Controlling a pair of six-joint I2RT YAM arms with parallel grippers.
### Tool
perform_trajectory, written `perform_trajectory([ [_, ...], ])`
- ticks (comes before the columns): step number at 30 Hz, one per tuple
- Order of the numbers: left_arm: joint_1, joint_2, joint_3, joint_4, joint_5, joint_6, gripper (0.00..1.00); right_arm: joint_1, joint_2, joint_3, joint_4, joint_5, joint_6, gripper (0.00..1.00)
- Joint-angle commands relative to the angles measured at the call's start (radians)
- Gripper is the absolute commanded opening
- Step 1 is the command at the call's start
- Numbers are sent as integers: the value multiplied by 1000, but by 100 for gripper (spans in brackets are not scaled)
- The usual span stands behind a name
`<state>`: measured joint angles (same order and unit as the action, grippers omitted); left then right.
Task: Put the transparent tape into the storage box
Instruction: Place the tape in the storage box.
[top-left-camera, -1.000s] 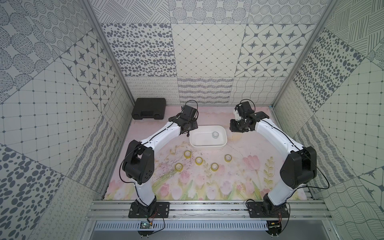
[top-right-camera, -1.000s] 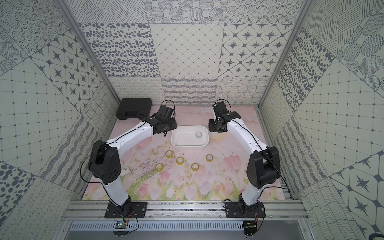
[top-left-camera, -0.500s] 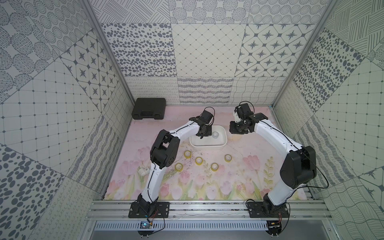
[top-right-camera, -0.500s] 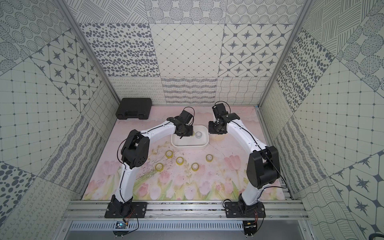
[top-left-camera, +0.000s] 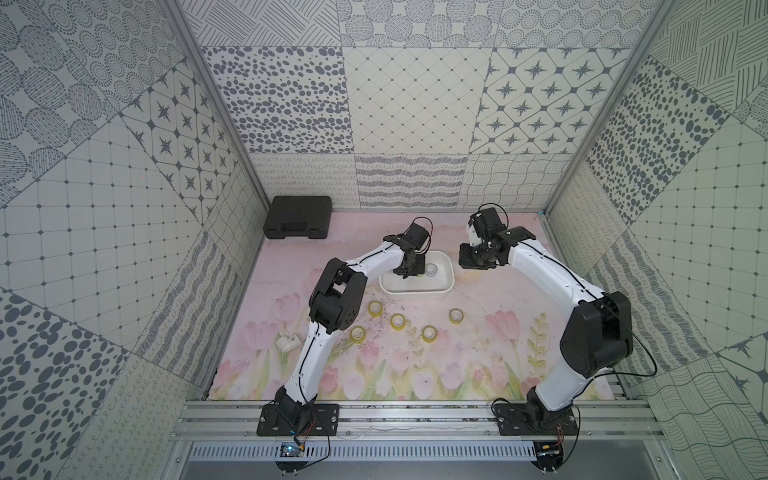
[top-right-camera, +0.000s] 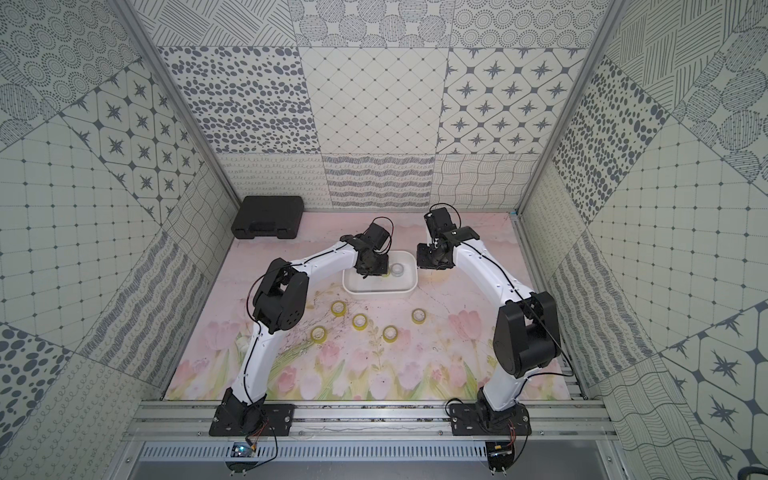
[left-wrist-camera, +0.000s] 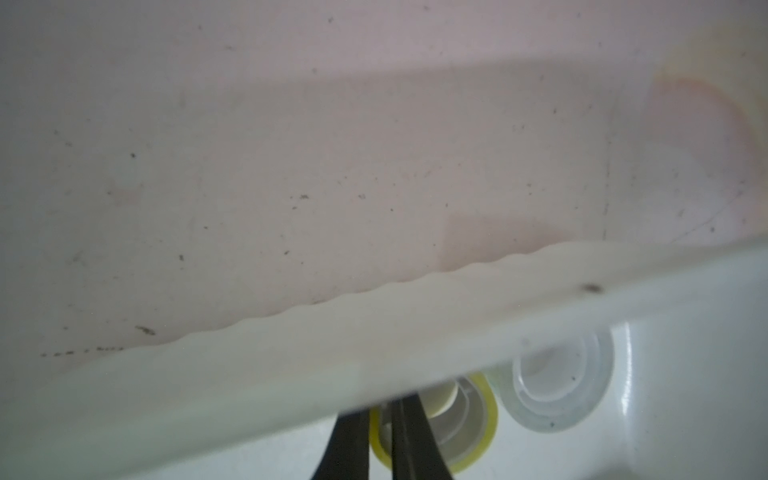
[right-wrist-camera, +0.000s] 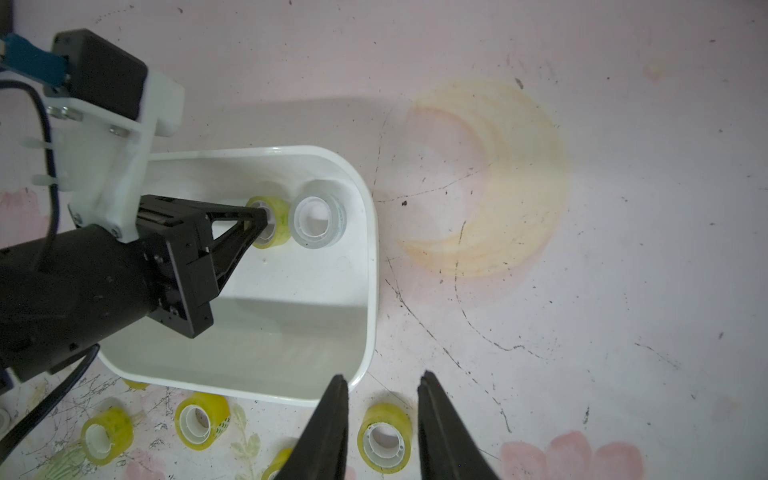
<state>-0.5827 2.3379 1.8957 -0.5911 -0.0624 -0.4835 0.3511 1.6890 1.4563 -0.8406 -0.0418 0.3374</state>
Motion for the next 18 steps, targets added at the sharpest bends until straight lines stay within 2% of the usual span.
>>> perform_trajectory([
  [1,-5,16,6,-70,-42,14,11,-6,9,-10,27,-8,0,32],
  [4,-9,7,-1,-70,-60,11,35,-6,6,-11,26,-9,0,32],
  [7,-8,-13,-15,-51,-71,14,49,-6,3,-16,27,-12,1,32],
  [13,-7,-53,-23,-35,-92,20,56,-6,-18,-40,27,-22,2,33],
  [18,-6,-179,-87,5,-136,23,61,-6,-64,-117,26,-49,14,33],
])
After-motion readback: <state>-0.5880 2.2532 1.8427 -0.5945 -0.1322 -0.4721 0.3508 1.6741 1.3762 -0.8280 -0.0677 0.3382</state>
